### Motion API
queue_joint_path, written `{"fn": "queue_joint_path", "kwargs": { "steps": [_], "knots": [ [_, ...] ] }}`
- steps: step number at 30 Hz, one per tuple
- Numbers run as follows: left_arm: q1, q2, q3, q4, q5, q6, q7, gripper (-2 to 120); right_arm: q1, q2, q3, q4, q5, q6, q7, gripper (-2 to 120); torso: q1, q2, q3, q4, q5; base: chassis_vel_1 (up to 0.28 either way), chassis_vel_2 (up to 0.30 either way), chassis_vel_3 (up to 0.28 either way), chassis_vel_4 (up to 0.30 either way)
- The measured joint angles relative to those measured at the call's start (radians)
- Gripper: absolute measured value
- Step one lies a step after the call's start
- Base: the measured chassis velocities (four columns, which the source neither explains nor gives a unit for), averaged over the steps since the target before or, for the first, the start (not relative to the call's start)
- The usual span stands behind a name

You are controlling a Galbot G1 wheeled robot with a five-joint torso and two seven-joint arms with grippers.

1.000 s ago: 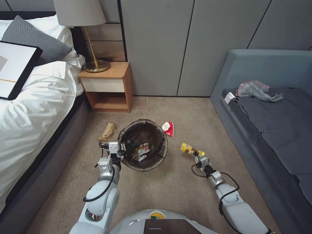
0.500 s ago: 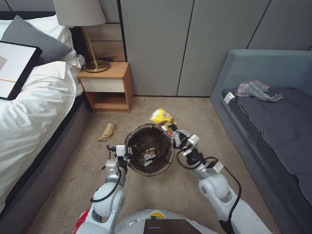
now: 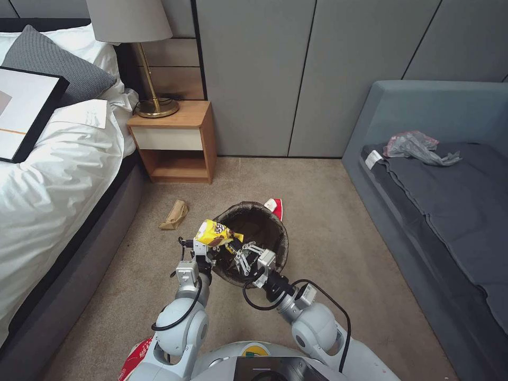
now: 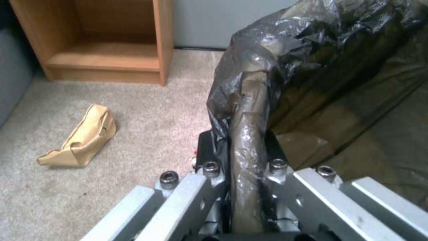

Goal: Pick up the trash bin, then pick up the garbage from the floor and place it into the trash bin.

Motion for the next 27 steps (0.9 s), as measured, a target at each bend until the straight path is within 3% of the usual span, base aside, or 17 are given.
{"fn": "queue_joint_path", "kwargs": {
  "steps": [15, 27],
  "knots": [
    [0.005, 0.002, -0.004, -0.012, -0.001, 0.000, 0.001, 3, 0.001, 0.016, 0.040, -0.079, -0.021, 0.029, 0.001, 0, 0.000, 0.000, 0.000, 0.0001, 0.0000, 0.000, 0.000, 0.000, 0.000],
    [0.008, 0.010, -0.004, -0.016, -0.005, 0.004, 0.001, 3, 0.001, 0.012, 0.061, -0.084, -0.028, 0.024, 0.003, 40, 0.000, 0.000, 0.000, 0.0001, 0.0000, 0.000, 0.000, 0.000, 0.000]
  ]
}}
